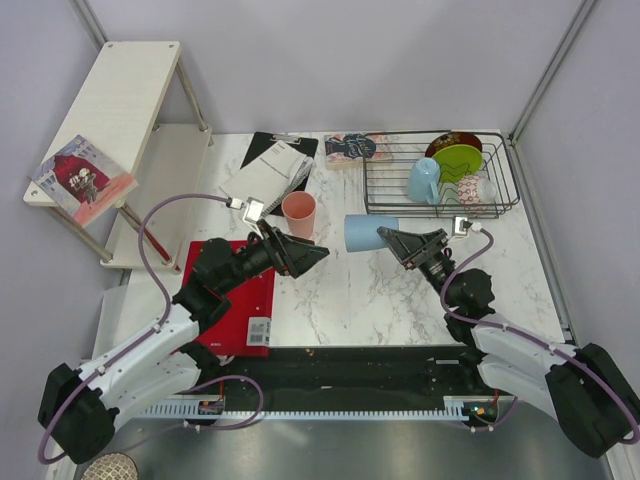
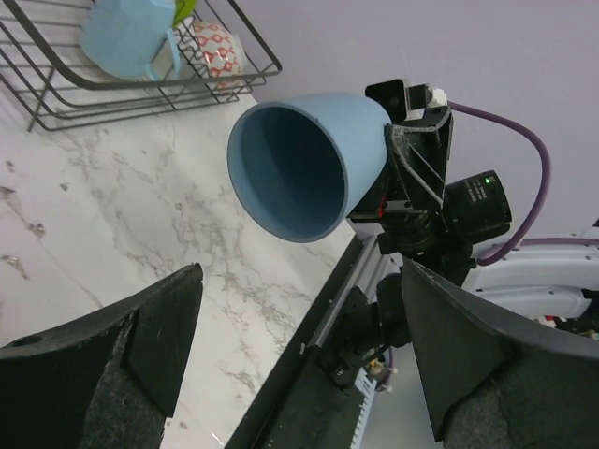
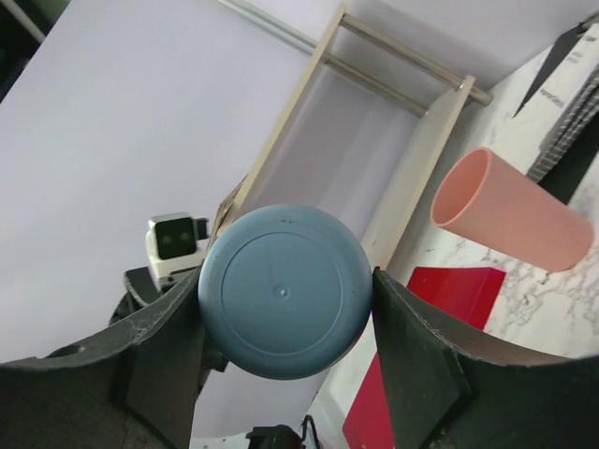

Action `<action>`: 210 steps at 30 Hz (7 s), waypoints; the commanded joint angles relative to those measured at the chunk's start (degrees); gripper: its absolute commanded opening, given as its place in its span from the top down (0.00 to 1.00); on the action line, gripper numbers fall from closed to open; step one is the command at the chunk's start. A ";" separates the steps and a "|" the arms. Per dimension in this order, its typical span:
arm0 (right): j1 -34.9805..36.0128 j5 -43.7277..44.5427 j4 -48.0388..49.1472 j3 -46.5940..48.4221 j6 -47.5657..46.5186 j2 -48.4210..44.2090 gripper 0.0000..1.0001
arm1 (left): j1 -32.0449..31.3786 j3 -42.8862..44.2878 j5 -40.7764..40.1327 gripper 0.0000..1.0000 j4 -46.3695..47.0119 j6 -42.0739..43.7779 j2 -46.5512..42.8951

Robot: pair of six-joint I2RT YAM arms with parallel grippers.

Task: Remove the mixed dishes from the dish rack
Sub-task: Pick up the cup from the dish rack, then place the cup at the center of the board, then pick up the cup from the dish rack.

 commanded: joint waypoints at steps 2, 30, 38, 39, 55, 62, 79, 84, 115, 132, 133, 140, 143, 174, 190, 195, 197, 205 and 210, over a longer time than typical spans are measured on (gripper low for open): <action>2.08 -1.52 10.30 0.46 1.77 3.63 1.00 | 0.04 -1.81 6.94 0.10 12.73 -7.10 4.10; 11.04 0.06 10.24 6.87 -3.59 15.61 0.83 | -1.54 -0.58 8.97 0.94 13.81 -5.44 6.05; 11.66 16.12 -43.52 18.99 -25.11 -3.80 0.02 | -1.55 8.54 1.07 0.98 -13.85 6.07 0.77; 11.66 19.63 -52.79 21.87 -28.61 -4.78 0.02 | -1.55 10.56 -2.86 0.98 -18.07 9.48 0.94; 11.66 34.52 -73.19 24.98 -31.90 -8.22 0.02 | -1.55 43.68 -32.68 0.98 -62.41 28.84 20.19; 11.66 32.76 -72.40 24.37 -32.07 -8.31 0.02 | -1.54 64.71 -34.19 0.98 -67.77 34.72 33.80; 11.66 34.17 -74.95 20.15 -34.01 -13.58 0.02 | -1.55 80.54 -32.52 0.98 -75.94 35.62 55.79; 11.66 33.64 -74.86 19.79 -33.74 -13.06 0.02 | -1.55 79.84 -32.96 0.98 -76.03 35.88 56.49; 11.66 33.37 -74.16 19.18 -33.66 -11.03 0.02 | -1.55 73.51 -35.85 0.37 -74.63 32.63 53.24; 11.66 43.39 -75.66 28.32 -37.43 -11.82 0.02 | -3.22 63.94 -30.33 0.01 -58.28 27.27 36.20; 11.66 43.05 -74.52 28.32 -37.52 -12.61 0.02 | -3.22 63.06 -29.28 0.01 -56.62 26.40 35.23; 11.14 53.62 -79.41 36.91 -40.69 -5.43 0.02 | -4.71 41.57 -22.07 0.00 -35.57 18.23 22.06; 7.72 59.03 -86.63 45.88 -40.60 4.85 0.02 | -5.85 36.70 -17.60 0.01 -32.00 15.93 18.62; -14.53 38.21 -75.65 76.39 -56.42 51.97 0.02 | -12.88 16.03 -12.13 0.01 -32.09 20.94 -4.59; -17.52 29.68 -73.20 76.76 -52.11 59.37 0.11 | -12.88 15.51 -12.83 0.01 -32.17 20.68 -2.48; -17.52 29.60 -69.86 72.98 -50.54 55.16 0.56 | -12.88 15.15 -13.36 0.01 -31.91 20.50 -1.96; -17.52 29.16 -68.36 70.78 -49.74 53.14 0.73 | -12.88 15.15 -13.53 0.01 -31.91 20.50 -1.78; -13.66 28.01 -64.75 62.78 -46.58 37.76 1.00 | -12.88 15.06 -14.94 0.01 -32.09 20.15 -1.69; -11.55 25.74 -62.84 57.26 -43.77 26.69 1.00 | -12.97 15.07 -16.60 0.01 -32.17 19.18 -1.95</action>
